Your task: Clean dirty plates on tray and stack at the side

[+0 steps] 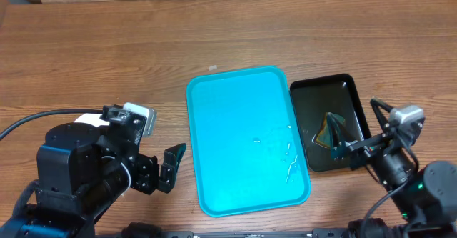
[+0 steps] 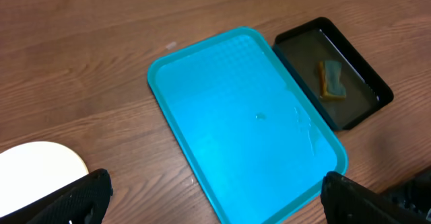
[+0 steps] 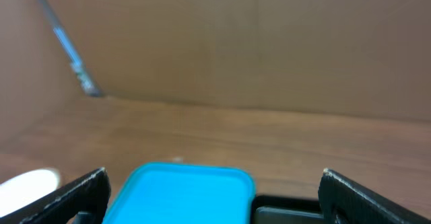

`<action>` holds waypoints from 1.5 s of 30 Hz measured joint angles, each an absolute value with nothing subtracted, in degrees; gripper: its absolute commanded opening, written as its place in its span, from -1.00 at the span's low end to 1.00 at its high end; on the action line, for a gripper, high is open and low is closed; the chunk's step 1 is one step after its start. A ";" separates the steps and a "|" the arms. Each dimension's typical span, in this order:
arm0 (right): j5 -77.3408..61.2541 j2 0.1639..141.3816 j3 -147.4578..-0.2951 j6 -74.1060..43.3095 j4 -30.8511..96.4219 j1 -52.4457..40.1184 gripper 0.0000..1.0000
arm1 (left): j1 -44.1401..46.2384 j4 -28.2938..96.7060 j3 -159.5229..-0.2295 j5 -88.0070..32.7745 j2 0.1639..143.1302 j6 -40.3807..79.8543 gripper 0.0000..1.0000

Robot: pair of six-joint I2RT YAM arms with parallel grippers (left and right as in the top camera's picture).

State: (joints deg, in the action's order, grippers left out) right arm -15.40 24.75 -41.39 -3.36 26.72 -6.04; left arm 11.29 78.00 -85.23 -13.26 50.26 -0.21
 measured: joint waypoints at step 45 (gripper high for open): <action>-13.06 0.73 -1.04 -3.18 3.88 -3.51 1.00 | 11.29 78.02 -85.23 -13.23 50.26 -0.21 1.00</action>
